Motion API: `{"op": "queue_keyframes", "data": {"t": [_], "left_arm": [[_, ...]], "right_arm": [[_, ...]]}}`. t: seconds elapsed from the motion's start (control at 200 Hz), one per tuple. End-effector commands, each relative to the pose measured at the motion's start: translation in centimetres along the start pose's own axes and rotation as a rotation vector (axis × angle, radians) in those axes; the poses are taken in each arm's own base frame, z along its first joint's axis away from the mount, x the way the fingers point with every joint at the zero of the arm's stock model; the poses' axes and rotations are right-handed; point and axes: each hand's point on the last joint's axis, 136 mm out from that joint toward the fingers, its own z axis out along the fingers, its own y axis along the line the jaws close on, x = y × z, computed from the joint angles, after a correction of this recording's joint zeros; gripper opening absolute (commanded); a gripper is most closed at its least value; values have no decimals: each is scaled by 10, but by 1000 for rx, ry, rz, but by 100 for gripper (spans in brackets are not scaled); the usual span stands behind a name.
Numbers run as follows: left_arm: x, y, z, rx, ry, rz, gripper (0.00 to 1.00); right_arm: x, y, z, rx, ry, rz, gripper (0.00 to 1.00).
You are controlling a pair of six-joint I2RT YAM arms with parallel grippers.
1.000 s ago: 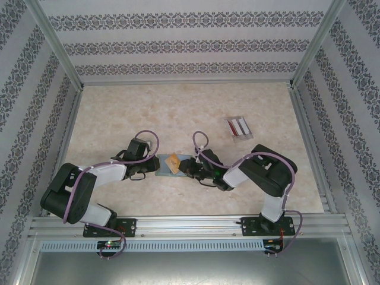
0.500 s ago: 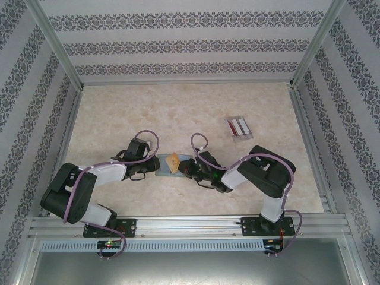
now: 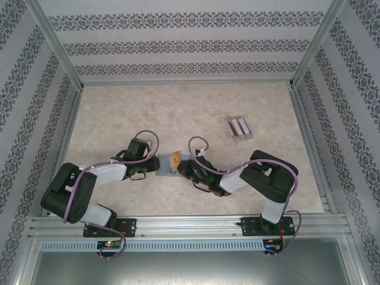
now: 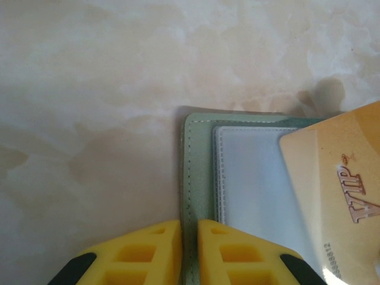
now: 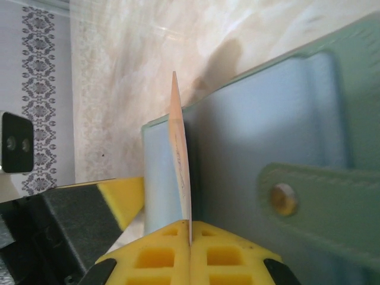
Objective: Put the credit cards into the card holder
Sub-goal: Insert the credit card into the card slot.
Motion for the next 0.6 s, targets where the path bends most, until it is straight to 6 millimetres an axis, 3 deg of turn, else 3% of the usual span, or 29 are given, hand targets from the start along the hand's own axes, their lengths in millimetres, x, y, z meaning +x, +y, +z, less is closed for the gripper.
{"op": "queue_keyframes", "data": {"t": [0.0,0.125,0.285,0.425,0.595], "left_arm": [[36,17,12,-47,121,-32,17],[36,17,13,-42,124,-33,17],[36,18,13,-48,124,-33,17],[37,18,13,-49,125,-35,17],[36,16,14,-42,128,-32,17]], "right_arm": [[8,-7,9,41,-18,0,7],[16,-4,11,39,0,-9,23],[13,-9,1,60,-7,-30,30],[9,-25,-13,138,-14,-68,33],[8,-29,-14,168,19,-97,34]]}}
